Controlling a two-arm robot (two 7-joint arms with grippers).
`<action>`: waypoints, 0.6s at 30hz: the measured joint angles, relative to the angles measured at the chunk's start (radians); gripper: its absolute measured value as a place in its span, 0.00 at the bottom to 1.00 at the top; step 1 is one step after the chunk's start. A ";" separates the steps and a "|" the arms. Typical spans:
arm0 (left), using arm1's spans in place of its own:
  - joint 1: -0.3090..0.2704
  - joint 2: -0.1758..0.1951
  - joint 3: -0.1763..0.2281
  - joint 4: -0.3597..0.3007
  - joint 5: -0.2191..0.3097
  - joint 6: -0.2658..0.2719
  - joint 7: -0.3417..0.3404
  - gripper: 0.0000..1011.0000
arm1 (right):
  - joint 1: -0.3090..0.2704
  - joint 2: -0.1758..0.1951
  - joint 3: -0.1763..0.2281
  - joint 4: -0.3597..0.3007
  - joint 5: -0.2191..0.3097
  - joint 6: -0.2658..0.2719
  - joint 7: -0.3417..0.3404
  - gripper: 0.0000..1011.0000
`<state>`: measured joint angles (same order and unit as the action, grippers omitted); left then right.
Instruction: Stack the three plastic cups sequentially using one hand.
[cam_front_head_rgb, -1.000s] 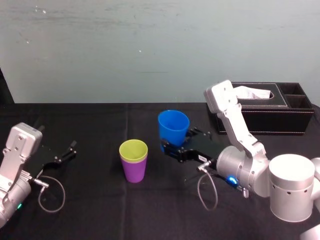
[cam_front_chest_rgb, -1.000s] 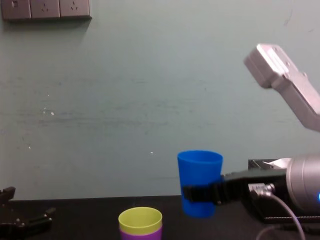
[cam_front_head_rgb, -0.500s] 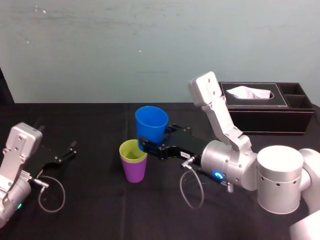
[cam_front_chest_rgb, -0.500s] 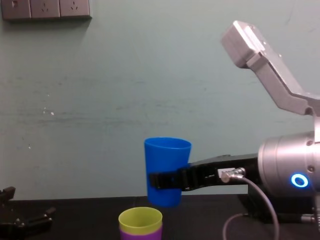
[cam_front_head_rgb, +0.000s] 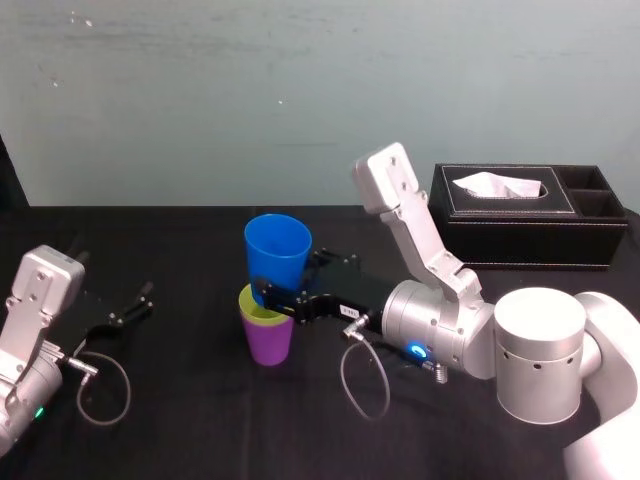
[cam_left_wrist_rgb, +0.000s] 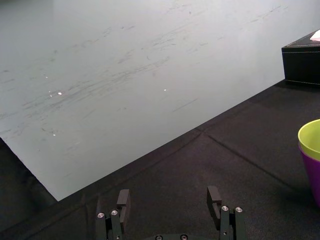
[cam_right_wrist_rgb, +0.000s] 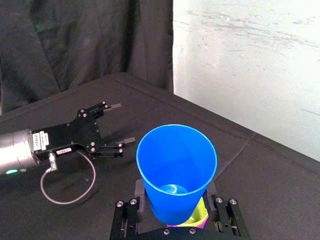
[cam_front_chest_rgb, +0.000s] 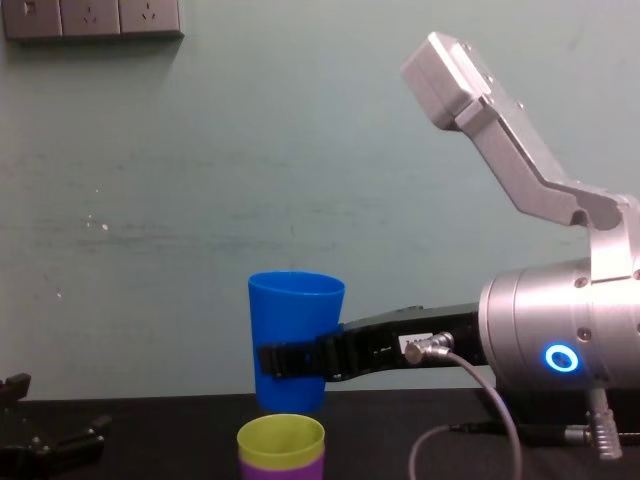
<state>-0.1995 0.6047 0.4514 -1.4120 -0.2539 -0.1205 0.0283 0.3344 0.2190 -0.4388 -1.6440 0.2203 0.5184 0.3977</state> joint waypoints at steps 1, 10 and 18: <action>0.000 0.000 0.000 0.000 0.000 0.000 0.000 0.99 | 0.001 0.000 -0.002 0.002 0.001 -0.001 -0.001 0.68; 0.000 0.000 0.000 0.000 0.000 0.000 0.000 0.99 | 0.015 0.006 -0.025 0.026 0.012 -0.010 -0.012 0.68; 0.000 0.000 0.000 0.000 0.000 0.000 0.000 0.99 | 0.025 0.017 -0.043 0.045 0.018 -0.023 -0.025 0.68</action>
<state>-0.1995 0.6047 0.4513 -1.4120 -0.2539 -0.1205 0.0283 0.3592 0.2360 -0.4821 -1.5991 0.2384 0.4956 0.3731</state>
